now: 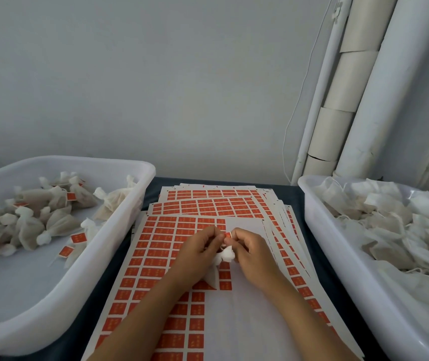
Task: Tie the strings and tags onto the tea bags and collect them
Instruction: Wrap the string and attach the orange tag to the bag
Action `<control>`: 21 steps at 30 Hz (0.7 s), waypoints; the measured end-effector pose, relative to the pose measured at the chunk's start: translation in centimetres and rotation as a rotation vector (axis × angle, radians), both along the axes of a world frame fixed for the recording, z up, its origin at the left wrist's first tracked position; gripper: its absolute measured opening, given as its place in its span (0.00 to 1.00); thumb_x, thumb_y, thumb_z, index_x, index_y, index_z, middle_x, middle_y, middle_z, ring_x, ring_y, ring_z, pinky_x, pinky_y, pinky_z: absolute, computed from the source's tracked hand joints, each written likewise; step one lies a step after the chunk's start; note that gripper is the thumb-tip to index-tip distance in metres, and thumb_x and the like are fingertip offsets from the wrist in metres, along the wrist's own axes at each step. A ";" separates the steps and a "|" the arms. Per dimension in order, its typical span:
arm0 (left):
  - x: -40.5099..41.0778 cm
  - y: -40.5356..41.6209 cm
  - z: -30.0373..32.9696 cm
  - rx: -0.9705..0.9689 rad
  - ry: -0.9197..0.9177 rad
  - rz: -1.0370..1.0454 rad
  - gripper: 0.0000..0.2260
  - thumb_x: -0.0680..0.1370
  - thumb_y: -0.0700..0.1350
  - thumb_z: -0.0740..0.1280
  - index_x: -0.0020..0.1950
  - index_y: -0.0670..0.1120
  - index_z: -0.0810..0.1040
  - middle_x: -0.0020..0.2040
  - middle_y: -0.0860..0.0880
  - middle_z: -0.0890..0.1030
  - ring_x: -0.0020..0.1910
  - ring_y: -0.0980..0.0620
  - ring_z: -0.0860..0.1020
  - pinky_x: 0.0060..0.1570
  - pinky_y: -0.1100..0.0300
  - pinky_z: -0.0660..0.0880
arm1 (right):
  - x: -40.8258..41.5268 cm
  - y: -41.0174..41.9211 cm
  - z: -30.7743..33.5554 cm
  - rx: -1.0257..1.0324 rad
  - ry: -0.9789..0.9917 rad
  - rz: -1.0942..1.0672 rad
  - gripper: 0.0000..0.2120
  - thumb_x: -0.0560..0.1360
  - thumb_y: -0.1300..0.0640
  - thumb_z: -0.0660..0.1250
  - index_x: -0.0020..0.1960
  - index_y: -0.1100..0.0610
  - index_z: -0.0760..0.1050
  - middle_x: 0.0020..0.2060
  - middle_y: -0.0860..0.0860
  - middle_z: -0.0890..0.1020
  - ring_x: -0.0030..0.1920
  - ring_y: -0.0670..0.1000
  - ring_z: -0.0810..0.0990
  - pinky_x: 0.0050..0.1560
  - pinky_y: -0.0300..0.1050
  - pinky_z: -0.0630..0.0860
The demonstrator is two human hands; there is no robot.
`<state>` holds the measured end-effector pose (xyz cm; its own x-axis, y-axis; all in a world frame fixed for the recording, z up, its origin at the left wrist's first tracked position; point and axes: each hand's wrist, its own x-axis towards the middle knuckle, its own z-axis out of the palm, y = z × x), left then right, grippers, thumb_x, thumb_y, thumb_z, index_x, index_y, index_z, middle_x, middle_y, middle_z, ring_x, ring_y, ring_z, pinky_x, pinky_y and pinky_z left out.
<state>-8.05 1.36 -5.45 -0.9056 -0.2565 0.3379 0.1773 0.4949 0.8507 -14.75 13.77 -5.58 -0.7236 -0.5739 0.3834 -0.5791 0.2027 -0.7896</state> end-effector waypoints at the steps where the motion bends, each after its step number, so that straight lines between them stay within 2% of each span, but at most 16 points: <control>1: 0.2 -0.1 0.2 0.029 -0.017 -0.012 0.10 0.81 0.47 0.58 0.42 0.51 0.75 0.36 0.55 0.76 0.35 0.60 0.73 0.37 0.69 0.70 | 0.0 0.0 0.0 -0.005 -0.021 0.010 0.09 0.78 0.56 0.61 0.39 0.51 0.71 0.37 0.45 0.78 0.37 0.46 0.78 0.38 0.28 0.74; 3: 0.7 -0.6 0.7 0.068 -0.087 -0.084 0.12 0.80 0.54 0.56 0.43 0.50 0.75 0.37 0.55 0.76 0.36 0.60 0.73 0.38 0.71 0.70 | 0.2 0.1 0.1 -0.029 -0.091 0.038 0.08 0.79 0.55 0.59 0.42 0.53 0.72 0.37 0.44 0.79 0.35 0.40 0.78 0.36 0.26 0.71; 5: 1.2 -1.6 1.3 -0.005 -0.205 -0.155 0.13 0.78 0.59 0.57 0.46 0.52 0.76 0.40 0.57 0.77 0.38 0.61 0.75 0.39 0.71 0.71 | 0.3 0.3 0.3 -0.050 -0.150 0.063 0.09 0.80 0.54 0.57 0.44 0.53 0.73 0.35 0.44 0.78 0.32 0.36 0.76 0.34 0.25 0.70; 8: 1.8 -3.4 1.9 -0.111 -0.331 -0.216 0.08 0.74 0.54 0.68 0.51 0.55 0.76 0.46 0.58 0.79 0.44 0.58 0.78 0.41 0.69 0.74 | 0.6 0.6 0.7 -0.038 -0.216 0.070 0.13 0.80 0.50 0.54 0.40 0.51 0.71 0.33 0.45 0.77 0.31 0.37 0.76 0.35 0.25 0.70; 12: 2.7 -4.7 2.1 -0.241 -0.428 -0.247 0.16 0.69 0.53 0.75 0.53 0.61 0.75 0.49 0.63 0.79 0.49 0.61 0.78 0.49 0.68 0.76 | 1.0 1.1 0.8 0.007 -0.276 0.109 0.16 0.77 0.43 0.54 0.44 0.51 0.74 0.37 0.42 0.81 0.40 0.42 0.80 0.40 0.26 0.73; 14: 2.8 -4.5 2.2 -0.321 -0.441 -0.229 0.15 0.69 0.52 0.75 0.52 0.62 0.76 0.48 0.65 0.79 0.48 0.63 0.78 0.49 0.68 0.76 | 1.2 1.1 0.8 0.028 -0.297 0.171 0.18 0.74 0.37 0.54 0.45 0.50 0.75 0.39 0.39 0.81 0.44 0.40 0.80 0.41 0.26 0.73; 17: 2.5 -4.2 2.5 -0.385 -0.405 -0.151 0.10 0.71 0.50 0.74 0.49 0.60 0.78 0.44 0.62 0.81 0.45 0.60 0.80 0.47 0.69 0.76 | 1.4 1.0 1.2 0.050 -0.301 0.237 0.21 0.67 0.32 0.59 0.45 0.48 0.75 0.38 0.37 0.81 0.41 0.43 0.81 0.39 0.27 0.74; 19: 2.4 -4.0 2.9 -0.387 -0.361 -0.092 0.08 0.72 0.49 0.73 0.49 0.57 0.79 0.44 0.59 0.81 0.44 0.58 0.80 0.46 0.68 0.76 | 1.5 0.7 1.5 0.066 -0.304 0.229 0.20 0.66 0.34 0.65 0.50 0.46 0.74 0.44 0.37 0.80 0.45 0.42 0.81 0.41 0.30 0.76; 21: 2.3 -3.9 3.5 -0.393 -0.299 -0.013 0.07 0.72 0.48 0.72 0.49 0.52 0.81 0.41 0.56 0.82 0.41 0.57 0.80 0.43 0.68 0.77 | 1.6 0.2 1.8 0.090 -0.257 0.194 0.18 0.68 0.42 0.71 0.55 0.44 0.72 0.51 0.37 0.78 0.50 0.43 0.79 0.45 0.33 0.78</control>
<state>-5.73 -2.49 -1.99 -0.9799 -0.1495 0.1322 -0.0374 0.7882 0.6143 -13.13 13.92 -3.77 -0.6639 -0.7337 0.1443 -0.3983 0.1836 -0.8987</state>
